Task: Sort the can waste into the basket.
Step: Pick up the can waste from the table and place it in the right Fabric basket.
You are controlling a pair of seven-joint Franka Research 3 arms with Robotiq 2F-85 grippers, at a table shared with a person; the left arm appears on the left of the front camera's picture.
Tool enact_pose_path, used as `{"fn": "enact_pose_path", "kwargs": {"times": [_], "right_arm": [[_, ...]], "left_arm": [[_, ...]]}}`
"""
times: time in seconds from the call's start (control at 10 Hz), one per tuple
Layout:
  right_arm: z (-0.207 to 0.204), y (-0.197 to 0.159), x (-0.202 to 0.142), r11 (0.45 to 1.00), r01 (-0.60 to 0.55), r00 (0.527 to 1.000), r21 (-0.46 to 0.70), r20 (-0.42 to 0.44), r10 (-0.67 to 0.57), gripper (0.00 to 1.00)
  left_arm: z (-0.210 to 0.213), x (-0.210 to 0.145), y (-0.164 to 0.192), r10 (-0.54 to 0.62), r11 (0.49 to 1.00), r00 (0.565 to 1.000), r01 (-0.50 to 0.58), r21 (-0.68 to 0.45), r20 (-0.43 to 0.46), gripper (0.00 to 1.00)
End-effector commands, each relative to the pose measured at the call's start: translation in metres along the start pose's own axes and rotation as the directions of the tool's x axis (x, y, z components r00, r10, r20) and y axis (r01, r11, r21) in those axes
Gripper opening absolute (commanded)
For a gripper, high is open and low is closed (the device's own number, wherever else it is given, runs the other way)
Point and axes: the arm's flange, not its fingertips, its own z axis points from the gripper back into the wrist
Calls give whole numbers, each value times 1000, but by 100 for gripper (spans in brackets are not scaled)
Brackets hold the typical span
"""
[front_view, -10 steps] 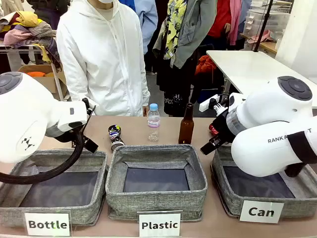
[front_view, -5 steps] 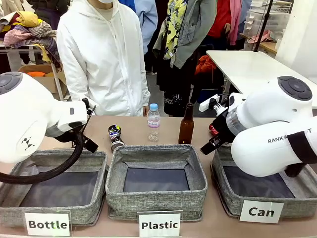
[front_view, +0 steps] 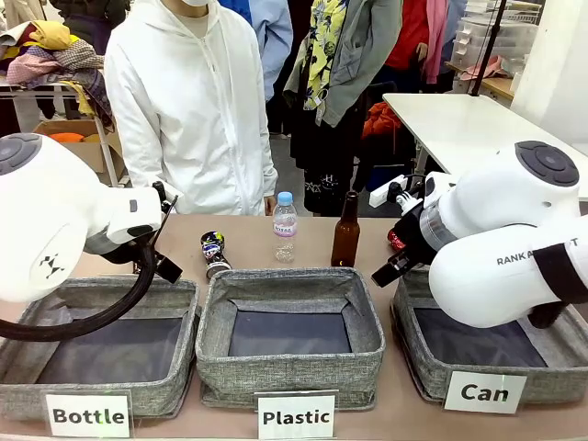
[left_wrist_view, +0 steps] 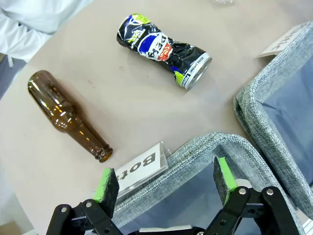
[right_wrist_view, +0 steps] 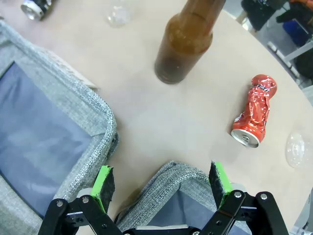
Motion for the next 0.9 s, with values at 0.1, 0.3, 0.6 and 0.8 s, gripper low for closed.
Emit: {"fn": "enact_pose_path", "kwargs": {"times": [0.1, 0.3, 0.6, 0.8], "right_arm": [[0, 0, 0, 1000, 1, 1000, 0, 0, -1, 100], [0, 0, 0, 1000, 1, 1000, 0, 0, -1, 100], [16, 1, 6, 996, -59, 998, 72, -2, 60, 100], [61, -8, 18, 991, 47, 998, 129, -52, -40, 100]], "left_arm": [[0, 0, 0, 0, 1000, 1000, 0, 0, 0, 100], [0, 0, 0, 0, 1000, 1000, 0, 0, 0, 100], [0, 0, 0, 0, 1000, 1000, 0, 0, 0, 100], [49, 11, -3, -9, 988, 1000, 9, -157, 5, 100]]}}
